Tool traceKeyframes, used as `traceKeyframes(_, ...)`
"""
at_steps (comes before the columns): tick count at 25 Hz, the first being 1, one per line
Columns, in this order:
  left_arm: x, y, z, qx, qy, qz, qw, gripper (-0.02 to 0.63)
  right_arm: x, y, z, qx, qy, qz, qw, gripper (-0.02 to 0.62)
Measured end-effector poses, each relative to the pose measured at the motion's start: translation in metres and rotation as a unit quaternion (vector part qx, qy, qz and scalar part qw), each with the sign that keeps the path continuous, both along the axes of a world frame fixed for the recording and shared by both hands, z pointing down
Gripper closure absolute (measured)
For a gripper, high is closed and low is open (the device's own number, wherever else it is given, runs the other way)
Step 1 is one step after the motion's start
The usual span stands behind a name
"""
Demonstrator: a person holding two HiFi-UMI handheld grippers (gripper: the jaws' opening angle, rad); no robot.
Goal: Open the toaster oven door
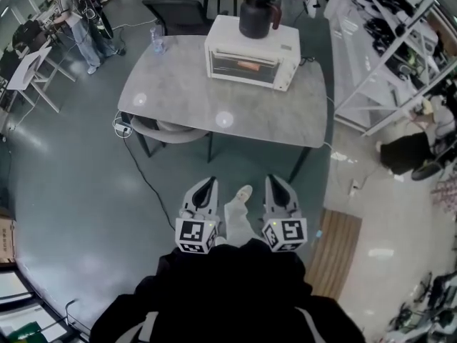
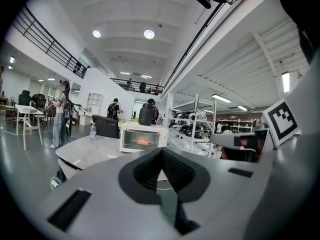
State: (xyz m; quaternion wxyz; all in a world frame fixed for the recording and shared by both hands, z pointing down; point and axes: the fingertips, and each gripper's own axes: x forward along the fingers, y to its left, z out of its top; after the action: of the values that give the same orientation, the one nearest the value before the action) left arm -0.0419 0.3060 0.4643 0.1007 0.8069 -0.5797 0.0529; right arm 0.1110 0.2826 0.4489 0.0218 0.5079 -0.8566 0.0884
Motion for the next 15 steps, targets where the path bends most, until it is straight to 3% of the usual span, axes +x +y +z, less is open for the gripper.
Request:
traceKeyframes(6,-0.006,-0.071,0.005,-0.005,-0.011,0.002,0.9999,0.603,0.009,-0.074,0.012,-0.03,-0.001,0.02,0.999,0.592)
traceKeyframes(15,-0.011,-0.182,-0.012,-0.014,-0.009,-0.006,0.9998,0.603,-0.012,-0.178,-0.007,-0.032,0.0,-0.009,0.999,0.592)
